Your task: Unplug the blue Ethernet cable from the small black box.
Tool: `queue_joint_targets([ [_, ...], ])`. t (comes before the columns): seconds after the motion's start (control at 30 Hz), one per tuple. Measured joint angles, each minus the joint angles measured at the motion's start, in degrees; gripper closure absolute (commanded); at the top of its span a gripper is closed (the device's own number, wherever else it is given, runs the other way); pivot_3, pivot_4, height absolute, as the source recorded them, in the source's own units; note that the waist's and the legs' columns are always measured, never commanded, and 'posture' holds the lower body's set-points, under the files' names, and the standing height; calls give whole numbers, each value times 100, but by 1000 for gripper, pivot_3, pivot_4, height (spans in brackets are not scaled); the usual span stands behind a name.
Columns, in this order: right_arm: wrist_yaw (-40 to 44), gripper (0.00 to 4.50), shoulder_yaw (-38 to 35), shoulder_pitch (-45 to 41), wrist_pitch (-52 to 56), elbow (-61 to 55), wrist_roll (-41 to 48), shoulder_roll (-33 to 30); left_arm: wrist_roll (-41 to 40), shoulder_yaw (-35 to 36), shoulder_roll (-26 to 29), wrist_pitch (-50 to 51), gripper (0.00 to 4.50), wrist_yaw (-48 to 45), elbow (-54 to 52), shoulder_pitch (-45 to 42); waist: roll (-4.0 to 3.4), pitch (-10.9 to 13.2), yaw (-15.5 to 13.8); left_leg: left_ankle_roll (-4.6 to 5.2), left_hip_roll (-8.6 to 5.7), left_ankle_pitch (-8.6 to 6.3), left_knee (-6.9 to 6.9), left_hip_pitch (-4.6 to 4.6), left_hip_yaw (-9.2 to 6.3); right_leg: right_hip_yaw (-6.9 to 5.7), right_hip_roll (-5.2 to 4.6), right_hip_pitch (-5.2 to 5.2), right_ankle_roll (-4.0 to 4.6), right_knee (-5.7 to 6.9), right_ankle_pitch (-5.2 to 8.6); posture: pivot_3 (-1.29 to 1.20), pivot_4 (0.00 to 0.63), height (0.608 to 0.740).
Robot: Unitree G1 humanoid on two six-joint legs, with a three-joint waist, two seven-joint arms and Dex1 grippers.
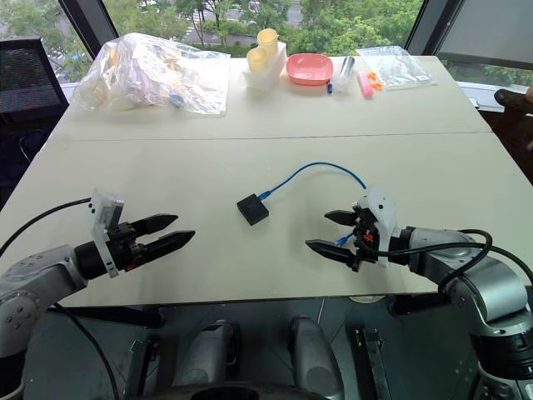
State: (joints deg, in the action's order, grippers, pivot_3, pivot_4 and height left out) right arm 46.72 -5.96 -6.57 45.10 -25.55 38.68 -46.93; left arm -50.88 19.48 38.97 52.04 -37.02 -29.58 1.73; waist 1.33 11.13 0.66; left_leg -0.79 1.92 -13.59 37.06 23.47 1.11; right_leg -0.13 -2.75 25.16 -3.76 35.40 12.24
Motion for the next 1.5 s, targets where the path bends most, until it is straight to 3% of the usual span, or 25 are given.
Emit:
queue_joint_targets([
  [0.6,85,203,161,-108,-183,125,-388,66,194,-292,175,-161,466,-1,72,-225,0,0,-3,-1,0,0,0,0,2,0,-2,0,1,-2,0,0,150,740],
  [0.73,185,203,387,-330,-307,336,-655,35,401,-431,376,-179,466,-37,84,-382,0,0,1,0,0,0,-1,0,2,0,0,0,1,-1,-1,0,150,740],
  [0.87,385,203,885,-1041,-623,920,-1303,-294,541,-479,953,-229,466,-445,308,-481,-2,2,25,0,1,0,0,1,8,1,1,11,6,0,-3,0,150,740],
  [1.0,925,203,1550,-2341,-1396,1753,-2072,-295,558,-460,1428,-304,466,-1020,779,-962,-2,4,35,0,3,0,-1,1,8,0,6,13,6,1,-4,0,150,740],
  [1.13,1227,203,2590,-3943,-2313,3279,-3182,418,675,-757,1988,-391,466,-1776,976,-1319,-3,6,74,0,4,0,-11,3,15,2,8,21,28,4,-18,0,150,740],
  [1.3,1681,203,3466,-5291,-3946,5614,-4297,1292,689,-945,2126,-405,466,-2258,1045,-1541,-2,7,40,4,4,-2,-18,14,15,2,10,26,22,1,-15,0,150,740],
  [1.5,2415,203,3721,-6231,-5314,8117,-4807,2308,902,-959,2095,-578,466,-2252,987,-1445,-3,8,49,4,4,-2,-7,18,18,3,6,25,20,7,-17,0,150,740],
])
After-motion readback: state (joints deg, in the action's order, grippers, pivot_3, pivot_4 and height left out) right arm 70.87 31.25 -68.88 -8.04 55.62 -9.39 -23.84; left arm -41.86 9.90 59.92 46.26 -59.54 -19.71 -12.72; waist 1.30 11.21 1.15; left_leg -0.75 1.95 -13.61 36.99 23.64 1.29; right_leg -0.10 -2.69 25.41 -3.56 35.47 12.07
